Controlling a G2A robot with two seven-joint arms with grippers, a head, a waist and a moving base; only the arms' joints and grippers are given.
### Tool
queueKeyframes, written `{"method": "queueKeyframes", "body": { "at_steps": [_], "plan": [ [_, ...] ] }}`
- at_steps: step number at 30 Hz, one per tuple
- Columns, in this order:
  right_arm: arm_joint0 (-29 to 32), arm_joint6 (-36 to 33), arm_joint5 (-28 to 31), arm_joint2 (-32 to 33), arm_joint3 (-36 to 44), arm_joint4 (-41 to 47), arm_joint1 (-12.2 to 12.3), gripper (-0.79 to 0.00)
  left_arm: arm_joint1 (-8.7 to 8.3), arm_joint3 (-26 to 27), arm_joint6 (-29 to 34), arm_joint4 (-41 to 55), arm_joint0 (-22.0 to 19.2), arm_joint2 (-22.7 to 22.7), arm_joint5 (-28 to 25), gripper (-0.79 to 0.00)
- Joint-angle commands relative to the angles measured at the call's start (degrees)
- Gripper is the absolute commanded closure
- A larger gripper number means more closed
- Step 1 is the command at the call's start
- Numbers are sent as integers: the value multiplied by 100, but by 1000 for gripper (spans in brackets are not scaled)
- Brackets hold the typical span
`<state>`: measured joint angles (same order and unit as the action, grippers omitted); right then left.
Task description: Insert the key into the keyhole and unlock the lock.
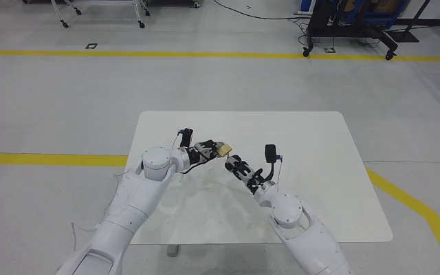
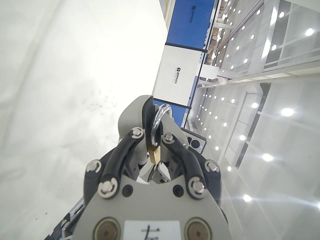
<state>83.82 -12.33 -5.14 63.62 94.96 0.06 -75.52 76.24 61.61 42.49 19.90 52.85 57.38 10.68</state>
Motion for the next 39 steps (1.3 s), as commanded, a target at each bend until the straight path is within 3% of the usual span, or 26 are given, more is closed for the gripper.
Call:
{"method": "queueKeyframes", "body": {
  "at_steps": [1,17,27,39],
  "plan": [
    [8,-230,47,99,-10,21,26,0,-9,10,79,-78,-5,-11,-47,0],
    [181,-2540,604,808,183,-634,357,0,-58,-3,863,-314,-87,-85,-259,0],
    [-48,-3876,743,1038,-243,651,435,0,-51,-74,1166,-354,-157,-180,-500,0],
    [-402,-4021,631,985,-787,1047,467,0,-46,-140,1223,-323,-196,-205,-577,0]
  ]
}}
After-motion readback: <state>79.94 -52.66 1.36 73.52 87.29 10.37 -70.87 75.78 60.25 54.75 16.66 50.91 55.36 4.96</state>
